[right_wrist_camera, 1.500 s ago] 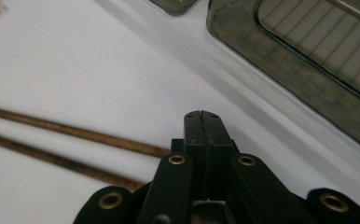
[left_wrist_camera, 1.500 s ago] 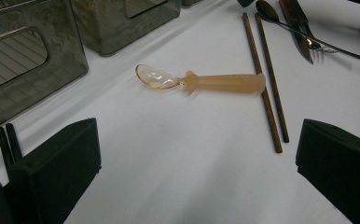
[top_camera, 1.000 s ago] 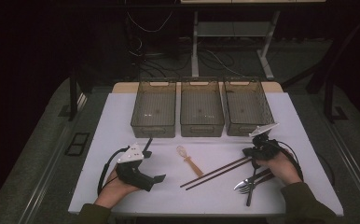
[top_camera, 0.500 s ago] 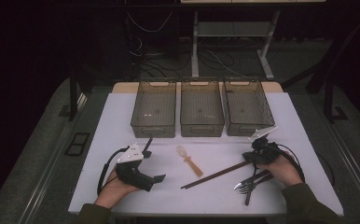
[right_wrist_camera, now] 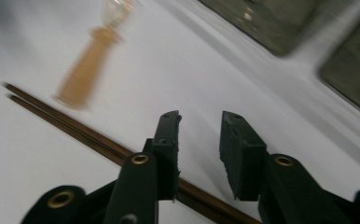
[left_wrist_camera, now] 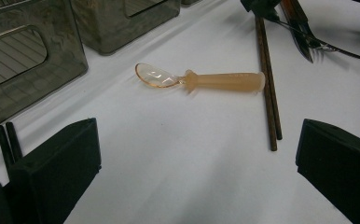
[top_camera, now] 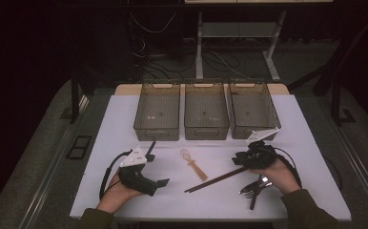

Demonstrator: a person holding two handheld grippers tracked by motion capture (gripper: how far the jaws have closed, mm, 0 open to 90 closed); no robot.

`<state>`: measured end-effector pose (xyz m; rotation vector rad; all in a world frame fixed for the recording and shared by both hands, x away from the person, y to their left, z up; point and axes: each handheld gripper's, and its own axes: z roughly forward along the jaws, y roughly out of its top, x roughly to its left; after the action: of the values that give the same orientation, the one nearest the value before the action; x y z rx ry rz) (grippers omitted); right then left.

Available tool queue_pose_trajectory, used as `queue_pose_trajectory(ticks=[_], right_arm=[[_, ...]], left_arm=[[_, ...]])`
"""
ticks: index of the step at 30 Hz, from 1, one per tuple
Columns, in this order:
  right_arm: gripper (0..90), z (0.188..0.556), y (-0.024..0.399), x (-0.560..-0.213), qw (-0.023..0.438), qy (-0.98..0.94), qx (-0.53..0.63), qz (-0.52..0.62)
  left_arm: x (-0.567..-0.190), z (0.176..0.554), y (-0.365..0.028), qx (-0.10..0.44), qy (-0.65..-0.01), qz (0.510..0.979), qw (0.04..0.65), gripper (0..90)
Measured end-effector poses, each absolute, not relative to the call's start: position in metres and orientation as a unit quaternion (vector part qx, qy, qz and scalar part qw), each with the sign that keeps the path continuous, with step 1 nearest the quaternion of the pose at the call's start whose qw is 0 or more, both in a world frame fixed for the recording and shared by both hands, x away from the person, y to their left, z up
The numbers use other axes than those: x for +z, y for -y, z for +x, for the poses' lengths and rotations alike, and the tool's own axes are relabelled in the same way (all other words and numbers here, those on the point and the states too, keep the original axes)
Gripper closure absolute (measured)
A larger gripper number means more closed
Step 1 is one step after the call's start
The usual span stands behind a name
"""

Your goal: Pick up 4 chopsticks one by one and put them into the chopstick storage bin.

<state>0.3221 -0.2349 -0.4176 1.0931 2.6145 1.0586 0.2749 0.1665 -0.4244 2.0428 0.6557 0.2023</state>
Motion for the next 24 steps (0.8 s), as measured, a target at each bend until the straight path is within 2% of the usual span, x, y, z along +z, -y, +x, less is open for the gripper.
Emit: queue_pose_trajectory(ticks=[5,12,24], right_arm=[[61.2,0.314,0.205,-0.413,0.034,-0.857,0.377,0.35],[58.3,0.306,0.159,-0.418,0.028,-0.87,0.378,0.317],[60.5,0.302,0.12,-0.439,0.034,-0.897,0.328,0.293]], left_arm=[[-0.425,0.275,-0.166,0.083,-0.267,0.836,0.473,0.0],[-0.425,0.275,-0.166,0.083,-0.266,0.836,0.472,0.0],[-0.425,0.275,-0.167,0.081,-0.267,0.836,0.472,0.0]])
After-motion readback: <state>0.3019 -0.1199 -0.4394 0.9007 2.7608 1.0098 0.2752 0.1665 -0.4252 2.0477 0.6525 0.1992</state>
